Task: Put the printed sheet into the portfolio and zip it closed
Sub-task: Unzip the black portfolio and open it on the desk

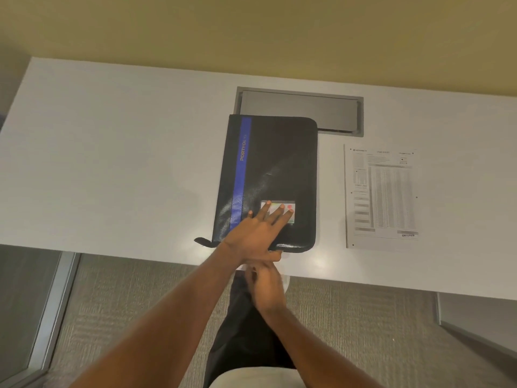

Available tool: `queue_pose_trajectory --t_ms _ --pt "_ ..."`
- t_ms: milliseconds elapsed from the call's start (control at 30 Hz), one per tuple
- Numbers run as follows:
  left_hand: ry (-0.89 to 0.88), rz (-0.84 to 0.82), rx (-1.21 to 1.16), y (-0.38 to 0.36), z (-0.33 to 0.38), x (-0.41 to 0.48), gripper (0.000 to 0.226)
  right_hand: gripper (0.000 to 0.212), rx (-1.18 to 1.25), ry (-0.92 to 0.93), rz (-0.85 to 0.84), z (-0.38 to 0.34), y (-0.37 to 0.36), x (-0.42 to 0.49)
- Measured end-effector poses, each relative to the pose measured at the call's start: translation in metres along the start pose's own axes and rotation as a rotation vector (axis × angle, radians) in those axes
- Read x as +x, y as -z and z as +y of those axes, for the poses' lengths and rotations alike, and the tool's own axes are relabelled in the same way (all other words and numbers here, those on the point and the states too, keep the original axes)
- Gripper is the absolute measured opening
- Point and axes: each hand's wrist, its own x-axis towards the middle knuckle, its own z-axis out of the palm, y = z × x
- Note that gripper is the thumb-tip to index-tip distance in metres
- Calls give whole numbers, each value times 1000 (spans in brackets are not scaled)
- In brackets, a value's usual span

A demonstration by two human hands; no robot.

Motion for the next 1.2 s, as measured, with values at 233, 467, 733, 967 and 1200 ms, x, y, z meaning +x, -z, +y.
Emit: queue_pose_trajectory --t_ms 233,467,733,967,1200 --pt "10 32 -30 -2 1 -7 95 25 885 -434 486 5 141 28" --pt "63 84 -111 8 10 -18 89 30 833 -306 94 -21 187 55" --pt "198 622 -673 120 2 -22 60 22 741 -198 375 -116 192 29" --pt "269 629 -627 187 -41 -41 52 32 621 180 226 -187 176 9" --pt "301 720 -576 194 -85 -71 48 37 471 185 161 -179 168 61"
